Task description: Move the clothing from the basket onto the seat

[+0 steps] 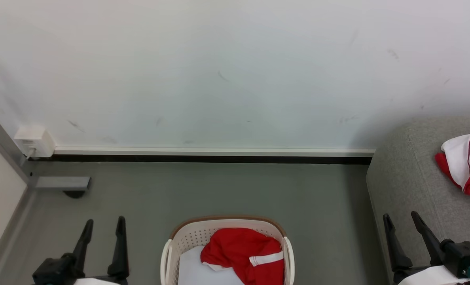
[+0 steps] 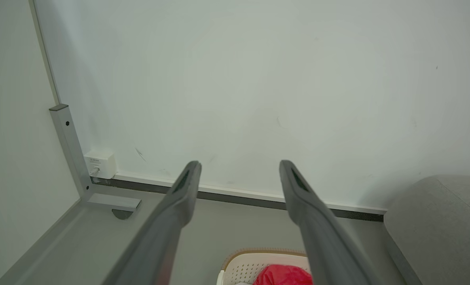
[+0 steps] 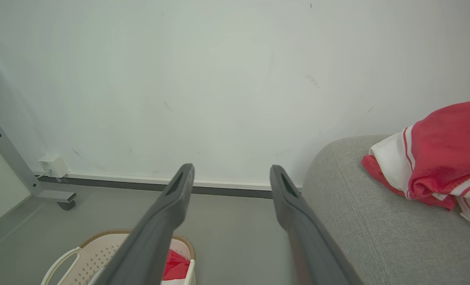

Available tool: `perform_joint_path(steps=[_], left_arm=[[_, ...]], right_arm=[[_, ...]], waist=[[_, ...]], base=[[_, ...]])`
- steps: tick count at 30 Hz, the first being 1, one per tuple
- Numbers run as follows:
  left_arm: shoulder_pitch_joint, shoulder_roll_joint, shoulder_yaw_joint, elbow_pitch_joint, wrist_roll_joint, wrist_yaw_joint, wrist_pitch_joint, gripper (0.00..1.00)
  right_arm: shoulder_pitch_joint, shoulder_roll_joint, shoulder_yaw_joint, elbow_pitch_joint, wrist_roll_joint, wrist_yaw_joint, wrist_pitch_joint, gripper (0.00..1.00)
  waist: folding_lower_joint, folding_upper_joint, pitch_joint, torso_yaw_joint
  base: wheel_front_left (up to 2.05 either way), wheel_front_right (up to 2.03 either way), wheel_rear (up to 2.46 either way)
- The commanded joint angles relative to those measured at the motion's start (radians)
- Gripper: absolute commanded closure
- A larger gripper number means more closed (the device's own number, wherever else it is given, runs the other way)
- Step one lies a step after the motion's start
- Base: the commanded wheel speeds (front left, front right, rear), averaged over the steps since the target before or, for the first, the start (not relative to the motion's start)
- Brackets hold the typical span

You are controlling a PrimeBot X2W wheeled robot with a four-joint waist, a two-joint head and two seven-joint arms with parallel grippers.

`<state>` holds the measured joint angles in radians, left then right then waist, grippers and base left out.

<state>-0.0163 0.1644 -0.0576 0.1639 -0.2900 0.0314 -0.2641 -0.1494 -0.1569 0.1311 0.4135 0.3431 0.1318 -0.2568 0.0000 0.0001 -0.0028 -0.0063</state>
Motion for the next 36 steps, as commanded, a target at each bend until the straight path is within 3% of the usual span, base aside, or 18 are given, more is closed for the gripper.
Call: perform_joint_path(steps=[1, 13, 36], left_arm=[[0.007, -0.008, 0.011, 0.005, 0.018, -0.009, 0.0, 0.0], [0.003, -0.058, 0.071, 0.03, 0.08, -0.073, 0.0, 0.0], [-0.02, -0.092, 0.123, 0.052, 0.135, -0.123, 0.0, 0.0]], right_arm=[[-0.011, -0.002, 0.003, 0.0, -0.003, -0.002, -0.008, 0.0], [-0.032, -0.001, 0.028, -0.003, 0.01, -0.002, -0.009, 0.0], [-0.058, -0.001, 0.046, -0.014, 0.021, -0.002, -0.009, 0.0]], waist=[[0.0, -0.0001, 0.001, -0.002], [0.0, -0.0001, 0.001, -0.015], [0.0, -0.0001, 0.023, -0.044]], base=[[0.0, 0.0, 0.0], [0.0, 0.0, 0.0], [0.0, 0.0, 0.0]])
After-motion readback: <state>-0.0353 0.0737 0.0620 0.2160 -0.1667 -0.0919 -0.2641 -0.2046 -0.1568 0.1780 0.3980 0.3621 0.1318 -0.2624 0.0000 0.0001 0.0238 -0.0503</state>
